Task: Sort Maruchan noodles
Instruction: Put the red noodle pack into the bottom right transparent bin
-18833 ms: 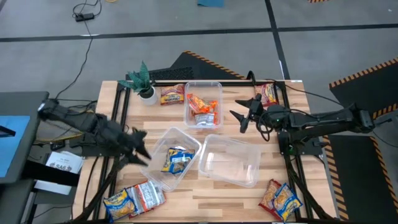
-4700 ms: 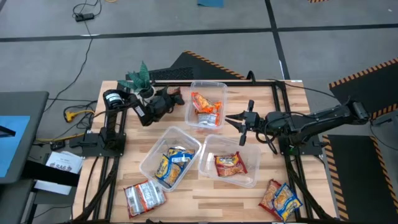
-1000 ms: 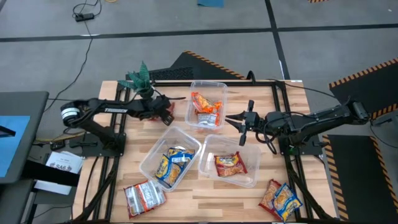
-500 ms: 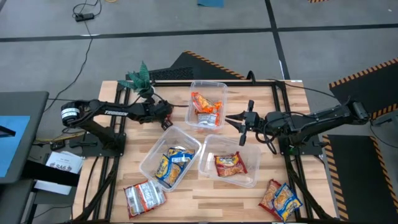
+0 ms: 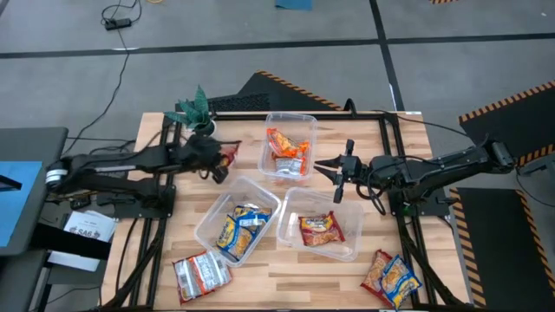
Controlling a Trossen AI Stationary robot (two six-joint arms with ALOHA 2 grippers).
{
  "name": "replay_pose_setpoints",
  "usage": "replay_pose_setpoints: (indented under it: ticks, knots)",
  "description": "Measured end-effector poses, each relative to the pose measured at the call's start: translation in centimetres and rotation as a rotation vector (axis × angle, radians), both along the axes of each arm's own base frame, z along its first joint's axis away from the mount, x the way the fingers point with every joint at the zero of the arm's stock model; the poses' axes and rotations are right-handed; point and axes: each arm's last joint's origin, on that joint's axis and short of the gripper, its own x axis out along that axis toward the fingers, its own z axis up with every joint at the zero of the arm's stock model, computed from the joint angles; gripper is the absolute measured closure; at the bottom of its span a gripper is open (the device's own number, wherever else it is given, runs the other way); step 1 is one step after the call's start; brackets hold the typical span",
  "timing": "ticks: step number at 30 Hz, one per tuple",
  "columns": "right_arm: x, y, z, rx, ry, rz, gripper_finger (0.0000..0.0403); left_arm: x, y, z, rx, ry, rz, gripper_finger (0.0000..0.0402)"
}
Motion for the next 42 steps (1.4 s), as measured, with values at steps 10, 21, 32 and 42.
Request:
replay_pose_setpoints:
  ticks: [10,21,32,42]
  knots:
    - [0.0,0.0,0.0,0.0,-0.004,0.0,0.0315,-2.4,-1.9,5.3,0.116,-0.407,-0.129,0.0401]
    - [0.0,0.0,0.1,-0.018,-0.001,0.001,0.0315,3.1,-5.3,7.6,0.186,-0.776,-0.574,0.0401]
    - [0.0,0.0,0.9,-0.074,-0.064,0.001,0.0315,12.6,-8.7,2.3,0.117,-0.927,-0.88,0.0401]
    - [0.0,0.0,0.9,-0.074,-0.063,0.001,0.0315,20.8,-10.0,0.6,0.041,-0.904,-1.061,0.039]
